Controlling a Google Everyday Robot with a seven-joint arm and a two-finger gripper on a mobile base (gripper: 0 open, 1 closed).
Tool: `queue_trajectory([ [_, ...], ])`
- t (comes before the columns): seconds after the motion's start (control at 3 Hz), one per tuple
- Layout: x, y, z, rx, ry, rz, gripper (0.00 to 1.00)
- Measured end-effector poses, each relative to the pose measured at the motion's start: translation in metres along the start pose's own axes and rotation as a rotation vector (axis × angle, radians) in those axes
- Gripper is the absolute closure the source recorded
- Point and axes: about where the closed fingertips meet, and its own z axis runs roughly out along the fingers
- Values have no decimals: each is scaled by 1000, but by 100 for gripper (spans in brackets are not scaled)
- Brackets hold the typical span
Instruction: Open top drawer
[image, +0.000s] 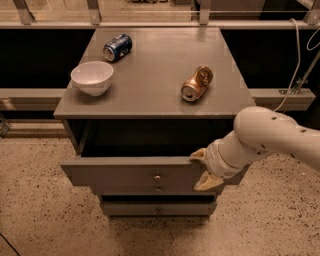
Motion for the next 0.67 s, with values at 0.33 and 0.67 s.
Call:
queue_trajectory([
  [0.33, -7, 29, -7, -66, -15, -7, 50],
  [0.67, -12, 51, -14, -125, -44, -4, 60],
])
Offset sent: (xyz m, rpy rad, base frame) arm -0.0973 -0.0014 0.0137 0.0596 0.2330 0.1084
